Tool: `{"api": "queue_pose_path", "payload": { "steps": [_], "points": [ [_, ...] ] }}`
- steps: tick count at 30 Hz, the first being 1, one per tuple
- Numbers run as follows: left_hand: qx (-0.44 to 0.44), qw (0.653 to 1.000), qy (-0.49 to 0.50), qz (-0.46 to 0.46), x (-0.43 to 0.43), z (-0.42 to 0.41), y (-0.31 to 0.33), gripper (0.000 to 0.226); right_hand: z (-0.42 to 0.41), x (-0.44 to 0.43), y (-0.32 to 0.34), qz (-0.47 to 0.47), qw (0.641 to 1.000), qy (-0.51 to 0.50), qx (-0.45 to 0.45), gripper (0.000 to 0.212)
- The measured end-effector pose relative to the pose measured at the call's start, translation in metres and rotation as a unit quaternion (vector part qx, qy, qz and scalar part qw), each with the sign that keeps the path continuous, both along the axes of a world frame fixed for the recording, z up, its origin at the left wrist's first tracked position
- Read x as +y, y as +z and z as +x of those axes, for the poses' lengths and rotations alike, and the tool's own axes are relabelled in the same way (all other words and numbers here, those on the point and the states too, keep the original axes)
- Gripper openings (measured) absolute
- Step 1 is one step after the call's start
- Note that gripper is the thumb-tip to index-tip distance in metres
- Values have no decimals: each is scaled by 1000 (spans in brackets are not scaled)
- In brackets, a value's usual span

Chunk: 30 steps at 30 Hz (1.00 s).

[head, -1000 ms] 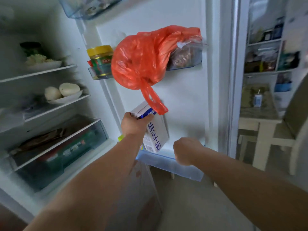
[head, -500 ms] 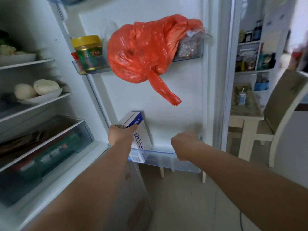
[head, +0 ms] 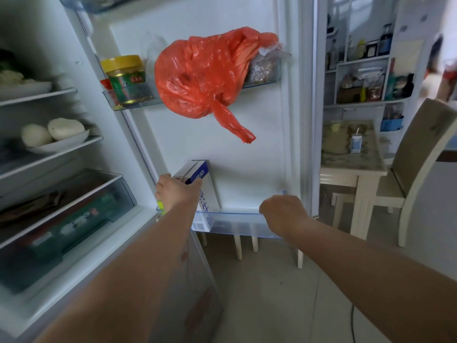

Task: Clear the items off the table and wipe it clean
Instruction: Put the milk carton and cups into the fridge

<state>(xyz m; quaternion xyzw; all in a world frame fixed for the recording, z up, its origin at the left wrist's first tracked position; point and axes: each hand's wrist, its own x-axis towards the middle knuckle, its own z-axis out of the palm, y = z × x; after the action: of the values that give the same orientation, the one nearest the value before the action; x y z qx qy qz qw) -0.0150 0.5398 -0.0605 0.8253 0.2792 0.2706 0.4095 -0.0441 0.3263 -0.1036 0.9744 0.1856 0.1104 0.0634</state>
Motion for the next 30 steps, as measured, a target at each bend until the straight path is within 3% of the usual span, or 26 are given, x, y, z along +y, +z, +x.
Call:
{"api": "queue_pose_path", "payload": {
  "steps": [5,7,17,25,30],
  "points": [
    [-86,994,-58,-33,-56,-22,10,21,-10,-53,2,15,999,18,-40,26],
    [-98,990,-101,-31,-90,-30,13,11,-15,-81,3,27,999,5,-33,27],
    [-44,948,-308,-61,-264,-42,3,17,-28,-227,-18,177,972,-157,7,24],
    [19,925,-379,-19,-367,-13,-15,21,-11,-313,-32,256,930,-265,4,26],
    [29,915,-400,-38,-411,25,-31,21,15,-351,-42,294,901,-320,14,24]
  ]
}}
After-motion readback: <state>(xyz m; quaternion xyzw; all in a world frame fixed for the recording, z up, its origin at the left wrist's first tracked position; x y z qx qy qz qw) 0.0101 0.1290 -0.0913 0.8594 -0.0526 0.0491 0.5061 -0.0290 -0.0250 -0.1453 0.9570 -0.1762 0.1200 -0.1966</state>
